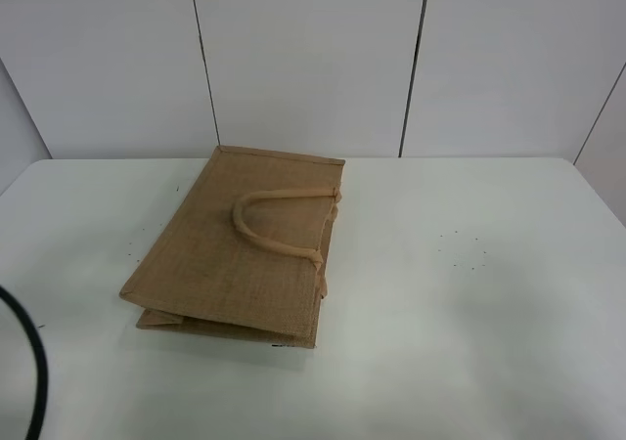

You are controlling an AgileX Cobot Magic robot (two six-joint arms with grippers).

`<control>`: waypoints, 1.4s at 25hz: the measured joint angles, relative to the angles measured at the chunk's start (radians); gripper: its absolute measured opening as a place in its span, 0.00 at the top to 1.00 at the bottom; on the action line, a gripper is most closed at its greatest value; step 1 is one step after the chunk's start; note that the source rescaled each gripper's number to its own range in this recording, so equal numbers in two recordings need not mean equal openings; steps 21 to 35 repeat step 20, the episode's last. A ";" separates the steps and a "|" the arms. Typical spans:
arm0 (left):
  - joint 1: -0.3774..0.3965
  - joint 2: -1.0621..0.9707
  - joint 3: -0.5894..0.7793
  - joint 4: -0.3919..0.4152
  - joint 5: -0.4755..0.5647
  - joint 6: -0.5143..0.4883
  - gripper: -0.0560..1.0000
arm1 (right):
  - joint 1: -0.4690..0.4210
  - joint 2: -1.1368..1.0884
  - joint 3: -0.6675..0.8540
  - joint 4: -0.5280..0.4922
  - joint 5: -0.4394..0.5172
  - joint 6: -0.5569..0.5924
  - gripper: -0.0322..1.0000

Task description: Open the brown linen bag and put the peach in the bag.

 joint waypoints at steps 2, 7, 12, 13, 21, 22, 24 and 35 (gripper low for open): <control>0.000 -0.095 0.001 0.000 0.000 0.000 0.00 | 0.000 0.000 0.000 0.000 0.000 0.000 0.00; 0.000 -0.267 0.001 -0.006 0.001 0.000 0.00 | 0.000 0.000 0.000 0.000 0.000 0.000 0.00; 0.000 -0.365 0.001 -0.006 0.003 0.000 0.00 | 0.000 0.000 0.000 0.000 0.000 0.000 0.00; 0.000 -0.371 0.001 -0.007 0.003 0.000 0.00 | 0.000 0.000 0.000 0.000 0.000 0.000 0.00; 0.000 -0.371 0.001 -0.010 0.004 0.000 0.00 | 0.000 0.000 0.000 0.003 0.000 0.000 0.00; 0.000 -0.371 0.001 -0.010 0.004 0.000 0.00 | 0.000 0.000 0.000 0.003 0.000 0.000 0.00; 0.000 -0.371 0.001 -0.010 0.004 0.000 0.00 | 0.000 0.000 0.000 0.003 0.000 0.000 0.00; 0.000 -0.371 0.001 -0.010 0.004 0.000 0.00 | 0.000 0.000 0.000 0.003 0.000 0.000 0.00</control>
